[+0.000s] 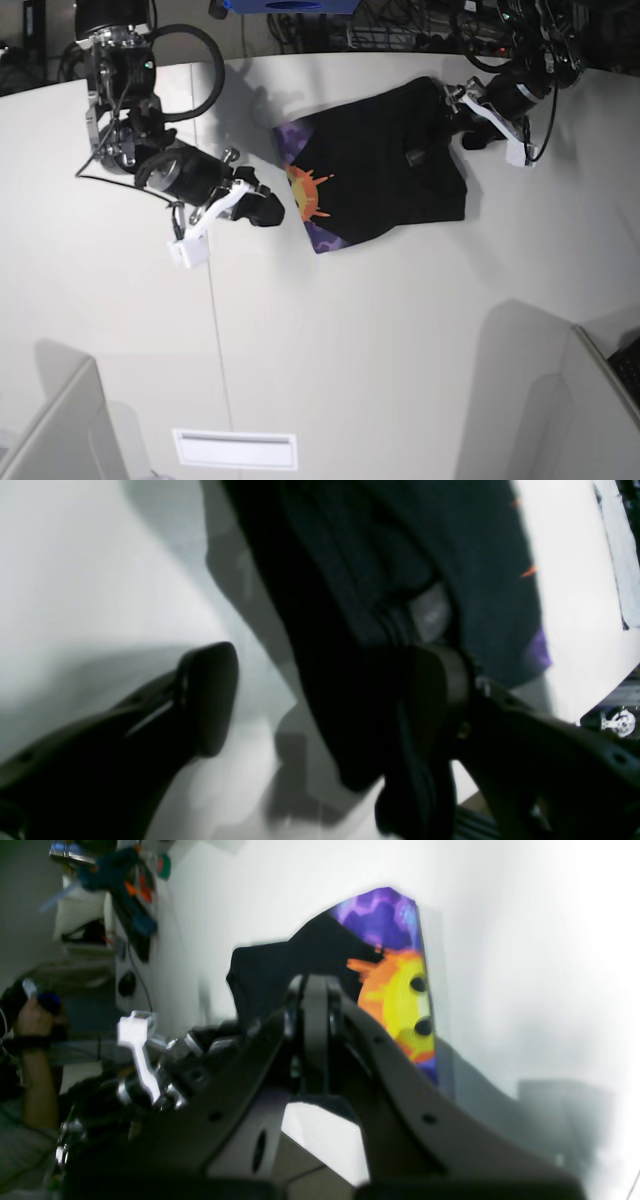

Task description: Fold the T-shirt properly

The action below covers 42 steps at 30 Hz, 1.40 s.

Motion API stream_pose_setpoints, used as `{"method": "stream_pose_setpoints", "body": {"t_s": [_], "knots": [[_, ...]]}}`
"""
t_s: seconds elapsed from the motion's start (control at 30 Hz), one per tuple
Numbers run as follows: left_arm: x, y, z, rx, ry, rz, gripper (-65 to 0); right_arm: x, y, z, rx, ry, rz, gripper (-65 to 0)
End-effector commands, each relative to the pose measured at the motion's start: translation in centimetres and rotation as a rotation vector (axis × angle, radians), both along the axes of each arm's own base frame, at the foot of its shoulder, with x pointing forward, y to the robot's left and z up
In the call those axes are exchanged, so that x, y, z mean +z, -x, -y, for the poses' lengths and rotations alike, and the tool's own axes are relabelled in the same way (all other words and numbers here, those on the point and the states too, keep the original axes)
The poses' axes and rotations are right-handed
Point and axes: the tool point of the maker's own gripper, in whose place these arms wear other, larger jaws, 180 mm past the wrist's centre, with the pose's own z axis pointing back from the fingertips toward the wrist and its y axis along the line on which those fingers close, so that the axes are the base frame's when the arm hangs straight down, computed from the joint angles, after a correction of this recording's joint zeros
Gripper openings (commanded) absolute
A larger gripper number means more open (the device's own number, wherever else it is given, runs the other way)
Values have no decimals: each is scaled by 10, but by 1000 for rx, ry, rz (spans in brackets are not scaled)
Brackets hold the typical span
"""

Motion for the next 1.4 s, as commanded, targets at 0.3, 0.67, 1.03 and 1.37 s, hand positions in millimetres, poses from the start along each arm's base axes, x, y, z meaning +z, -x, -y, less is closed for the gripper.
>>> {"method": "stream_pose_setpoints", "body": {"t_s": [0.3,0.67,1.03,1.37], "knots": [[-14,-18,24,6,53,-65,-351,8,-2,6,0,2,34,-650],[-12,-50,49,-278,-126,-142,-650,-2,1,81,-153,69,73,-650],[-25,-70,70,-967,-774,6,-650,-26,35,179,-377,186,3,-650],[-18,-86,140,-1323,-1019,370,-650,-60,72,189,-419,295,-105,-650]]}}
